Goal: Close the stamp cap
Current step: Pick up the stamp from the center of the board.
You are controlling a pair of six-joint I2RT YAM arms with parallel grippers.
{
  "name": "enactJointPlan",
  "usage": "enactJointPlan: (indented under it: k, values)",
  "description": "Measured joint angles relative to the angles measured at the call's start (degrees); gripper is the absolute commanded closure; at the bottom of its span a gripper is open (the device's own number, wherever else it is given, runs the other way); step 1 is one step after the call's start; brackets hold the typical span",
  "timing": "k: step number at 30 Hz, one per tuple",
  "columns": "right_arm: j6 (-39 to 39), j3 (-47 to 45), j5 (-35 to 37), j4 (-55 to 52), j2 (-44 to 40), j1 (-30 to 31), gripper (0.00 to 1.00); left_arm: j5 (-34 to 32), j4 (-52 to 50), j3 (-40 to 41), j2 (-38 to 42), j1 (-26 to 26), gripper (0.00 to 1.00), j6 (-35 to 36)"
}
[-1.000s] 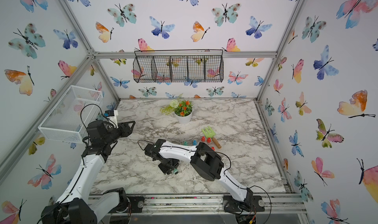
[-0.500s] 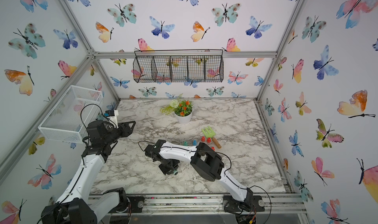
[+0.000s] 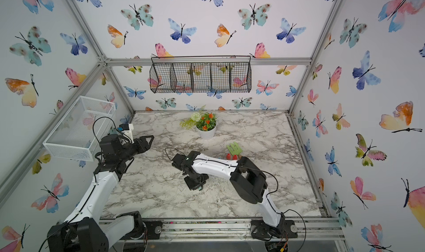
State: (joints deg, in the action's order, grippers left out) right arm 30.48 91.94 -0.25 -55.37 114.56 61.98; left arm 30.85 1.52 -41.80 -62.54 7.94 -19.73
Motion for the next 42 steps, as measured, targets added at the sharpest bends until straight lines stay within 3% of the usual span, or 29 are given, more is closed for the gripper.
enactJointPlan:
  k: [4, 8, 13, 16, 25, 34, 42]
  values:
    - [2.51, -6.49, -0.57, 11.69, -13.18, -6.43, 0.89, 4.04, 2.64, -0.13, -0.48, -3.13, 0.4, -6.93]
    - [4.55, -11.63, -0.57, 23.61, -22.84, -8.59, 0.9, 5.01, 5.33, -1.88, 0.81, -11.34, 0.39, -10.03]
    - [8.94, -17.42, -0.57, 36.46, -30.77, -9.6, 0.92, -1.57, 9.07, -4.7, 6.82, -29.68, 0.39, -1.68]
    - [12.44, -20.02, 0.37, 42.64, -34.38, -10.08, 0.93, -4.72, 13.22, -4.22, 10.73, -35.8, 0.39, 4.57]
    - [27.21, -35.12, 2.84, 68.98, -45.53, -10.36, 0.96, -8.68, 26.47, 3.61, 13.86, -41.07, 0.4, 16.9]
    - [37.57, -37.64, -1.64, 89.85, -41.0, -10.27, 0.96, -9.49, 32.28, 3.43, 11.67, -43.12, 0.45, 21.77]
    - [41.09, -37.62, -4.83, 96.83, -37.68, -9.51, 0.95, -15.52, 33.64, 2.93, 8.0, -44.92, 0.49, 24.37]
